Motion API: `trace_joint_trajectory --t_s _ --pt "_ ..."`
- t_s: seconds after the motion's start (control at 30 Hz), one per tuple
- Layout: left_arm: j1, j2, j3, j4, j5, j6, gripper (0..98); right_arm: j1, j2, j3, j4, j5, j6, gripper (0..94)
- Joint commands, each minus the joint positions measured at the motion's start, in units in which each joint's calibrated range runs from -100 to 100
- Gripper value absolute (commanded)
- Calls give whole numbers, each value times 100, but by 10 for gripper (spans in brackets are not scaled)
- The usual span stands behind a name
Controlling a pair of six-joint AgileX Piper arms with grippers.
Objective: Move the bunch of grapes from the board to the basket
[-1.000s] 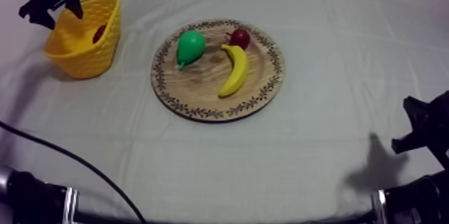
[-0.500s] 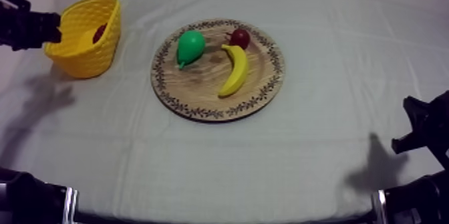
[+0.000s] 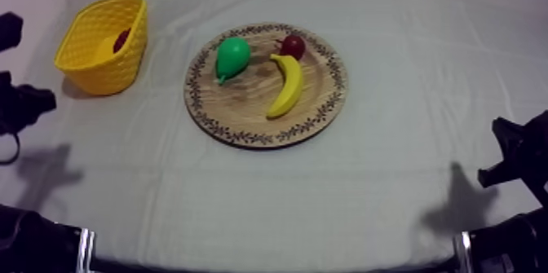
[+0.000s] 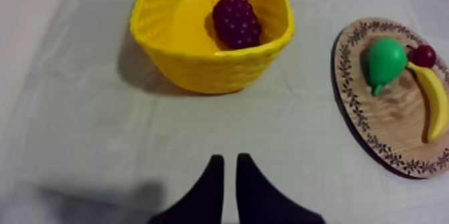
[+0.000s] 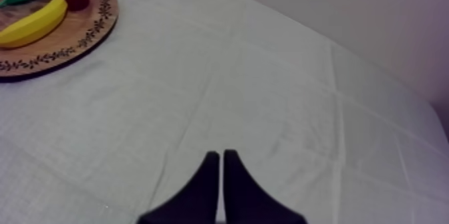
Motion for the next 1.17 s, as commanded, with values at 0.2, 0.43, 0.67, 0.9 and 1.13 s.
trace_joint_trajectory --t_s 0.2,0.43,0.67,0.9,1.13 --pt "4 -1693 1241 -42 -186 -3 3 -1 0 0 -1 -1 1 3" --pt "1 -2427 1675 -39 -463 -129 1 -1 0 0 -1 -1 0 3" --pt "38 -3018 2015 -115 -917 224 1 -1 0 0 -1 -1 0 3" --pt "13 -3436 2113 -131 -1008 717 1 -1 0 0 -1 -1 0 3" --pt "-41 -3590 2223 -136 -1210 767 1 -1 0 0 -1 -1 0 3"
